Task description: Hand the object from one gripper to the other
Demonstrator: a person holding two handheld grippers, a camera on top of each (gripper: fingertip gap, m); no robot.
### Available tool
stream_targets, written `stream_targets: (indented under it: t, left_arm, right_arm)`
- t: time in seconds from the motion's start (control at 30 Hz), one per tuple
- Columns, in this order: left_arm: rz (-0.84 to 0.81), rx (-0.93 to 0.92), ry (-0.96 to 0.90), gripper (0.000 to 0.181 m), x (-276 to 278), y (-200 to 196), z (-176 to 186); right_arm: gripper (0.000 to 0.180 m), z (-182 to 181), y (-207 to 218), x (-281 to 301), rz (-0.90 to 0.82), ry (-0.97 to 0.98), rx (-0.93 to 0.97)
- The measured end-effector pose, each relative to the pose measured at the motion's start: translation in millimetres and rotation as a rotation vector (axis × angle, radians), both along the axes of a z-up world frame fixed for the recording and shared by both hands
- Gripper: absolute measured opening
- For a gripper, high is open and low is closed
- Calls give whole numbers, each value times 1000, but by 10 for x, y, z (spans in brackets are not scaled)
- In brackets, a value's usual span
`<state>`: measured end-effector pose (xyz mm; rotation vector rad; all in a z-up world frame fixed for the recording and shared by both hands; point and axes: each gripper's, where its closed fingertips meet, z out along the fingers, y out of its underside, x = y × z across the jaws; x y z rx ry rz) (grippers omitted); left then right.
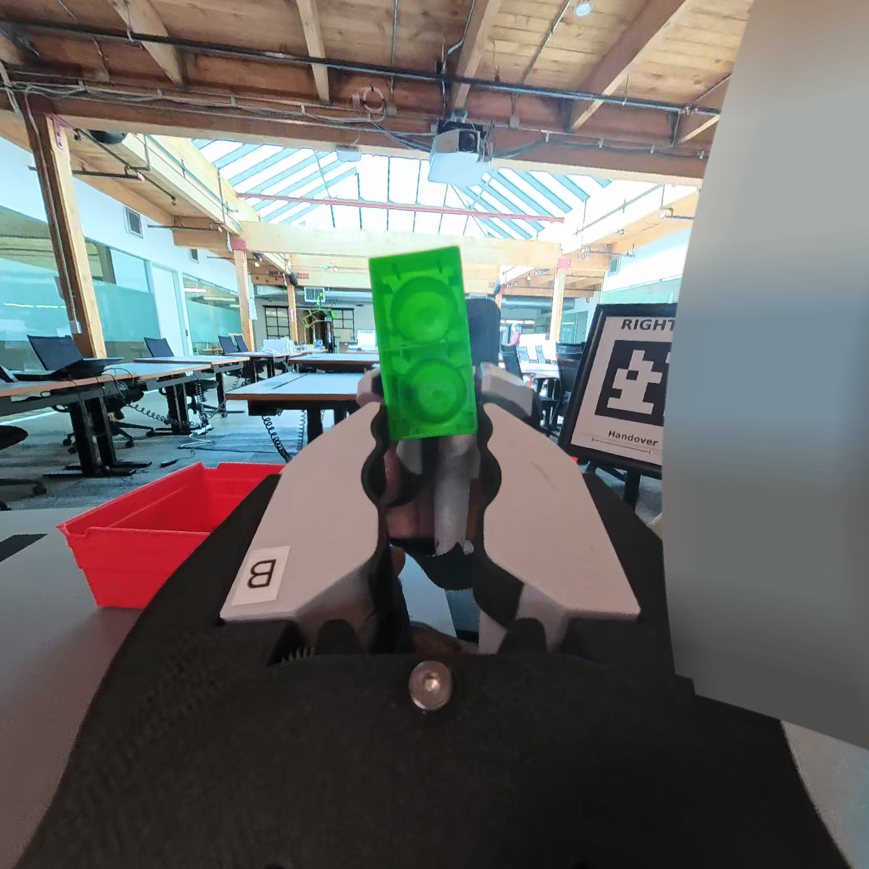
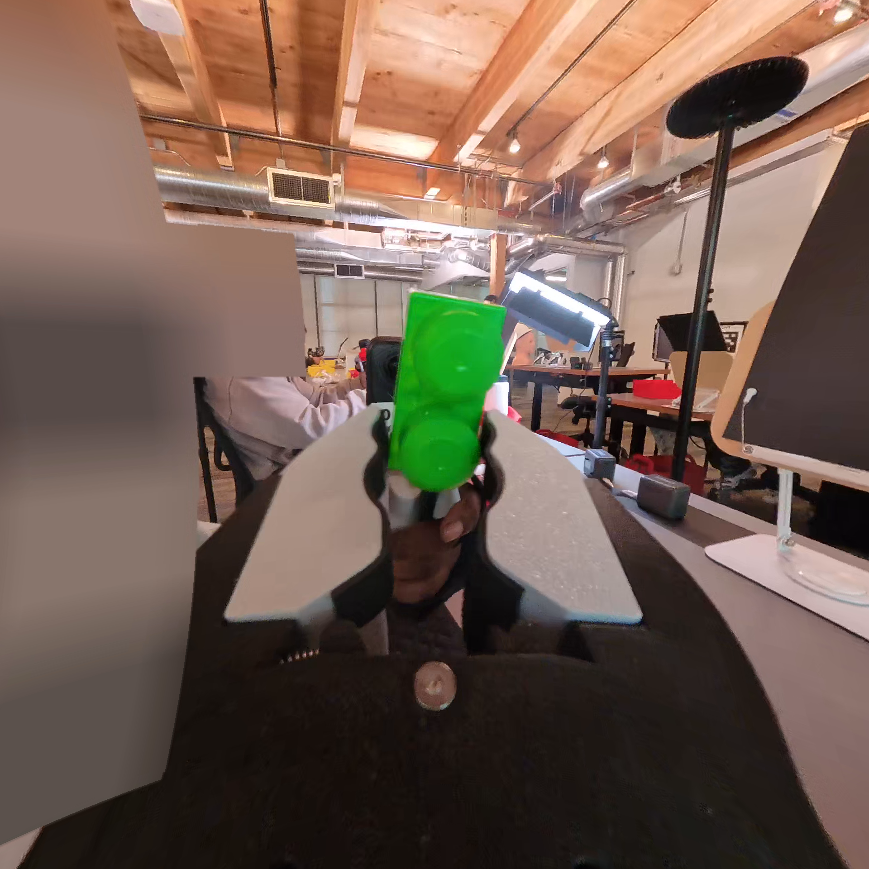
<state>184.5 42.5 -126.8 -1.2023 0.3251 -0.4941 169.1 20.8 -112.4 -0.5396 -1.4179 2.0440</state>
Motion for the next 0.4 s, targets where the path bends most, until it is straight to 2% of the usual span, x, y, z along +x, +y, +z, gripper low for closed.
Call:
stream_targets:
  t: [0.07,0.17,0.3,0.4]
  left_arm:
    - [-9,-33,48,36,17,2,-59]
    - [-8,-71,123,51,-29,-80,-93]
    - [22,14,41,54,-178,-253,133]
    - [9,-1,60,55,-139,-251,106]
  right_arm:
    - [35,-12,-7,10,12,-16,9]
    - [35,-22,10,45,8,-25,55]
    - [35,-180,-73,33,10,-73,182]
    - [35,-308,-213,31,38,-104,261]
